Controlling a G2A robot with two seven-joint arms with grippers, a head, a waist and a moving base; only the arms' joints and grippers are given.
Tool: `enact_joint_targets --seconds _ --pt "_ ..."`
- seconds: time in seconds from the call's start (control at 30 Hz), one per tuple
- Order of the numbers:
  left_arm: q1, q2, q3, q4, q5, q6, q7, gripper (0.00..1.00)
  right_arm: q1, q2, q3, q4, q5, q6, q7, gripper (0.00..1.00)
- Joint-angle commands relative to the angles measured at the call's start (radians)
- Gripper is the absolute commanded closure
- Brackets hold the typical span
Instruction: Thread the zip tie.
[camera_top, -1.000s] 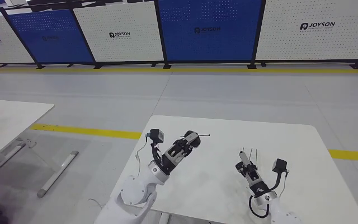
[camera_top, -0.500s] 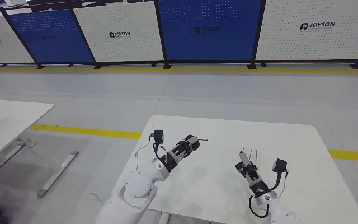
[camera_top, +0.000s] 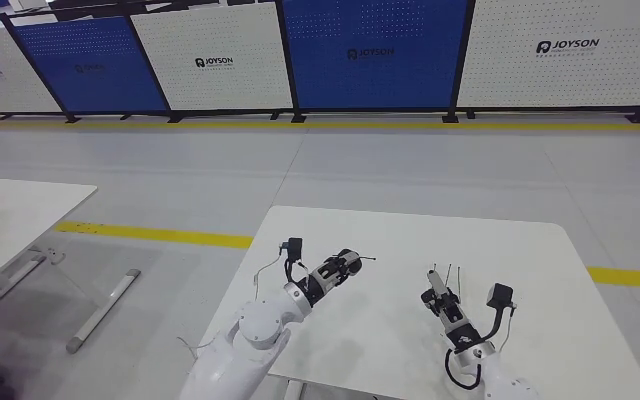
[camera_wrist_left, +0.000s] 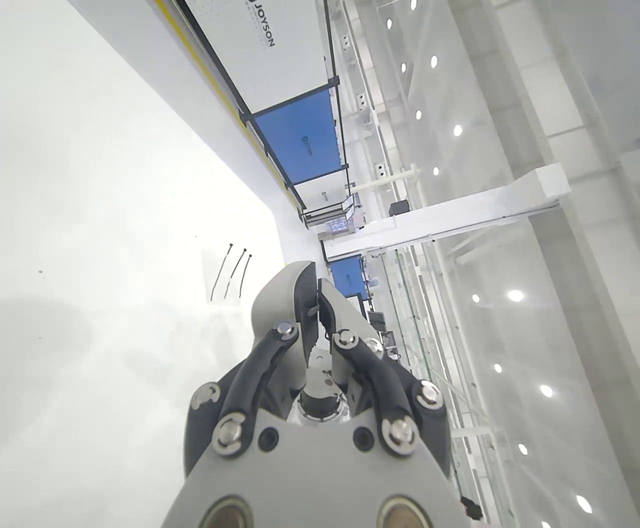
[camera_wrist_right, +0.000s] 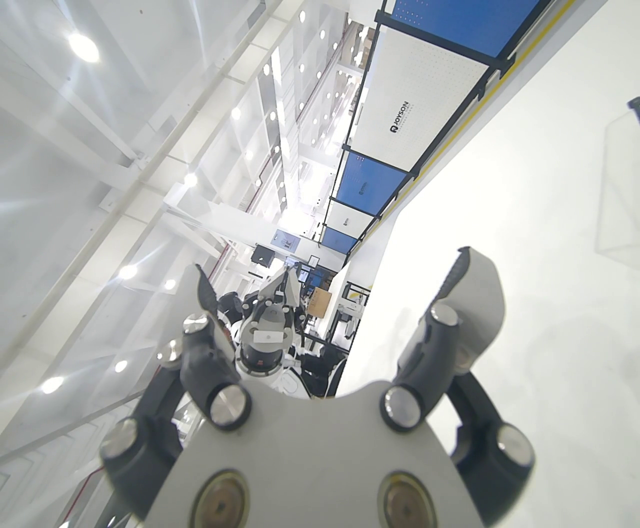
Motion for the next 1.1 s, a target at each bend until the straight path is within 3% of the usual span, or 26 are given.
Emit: enact_joint_targets --seconds 0.0,0.07,0.1,0.33,0.53,0.87,1.07 --pt "0.0 0.0 0.0 0.0 0.0 0.0 0.0 1.0 0.0 0.0 0.0 0.0 0.0 0.0 0.0 0.0" --pt "0.0 0.0 0.003 0.006 0.012 0.001 0.0 1.0 0.0 0.0 0.0 0.0 0.0 0.0 0.0 0.0" --pt "-0.001 0.002 0.01 0.02 0.063 -0.005 0.002 1.0 0.0 0.0 0.0 0.0 0.0 0.0 0.0 0.0" --pt "0.007 0.012 0.02 0.111 0.129 -0.016 -0.065 1.0 0.0 0.0 0.0 0.0 0.0 0.0 0.0 0.0" --pt "-0.002 0.011 0.025 0.135 0.118 -0.006 -0.043 1.0 0.0 0.0 0.0 0.0 0.0 0.0 0.0 0.0" --pt "-0.002 0.01 0.029 0.128 0.112 -0.011 -0.041 1.0 0.0 0.0 0.0 0.0 0.0 0.0 0.0 0.0" --pt "0.024 0.012 0.028 0.021 0.101 -0.081 -0.033 1.0 0.0 0.0 0.0 0.0 0.0 0.0 0.0 0.0"
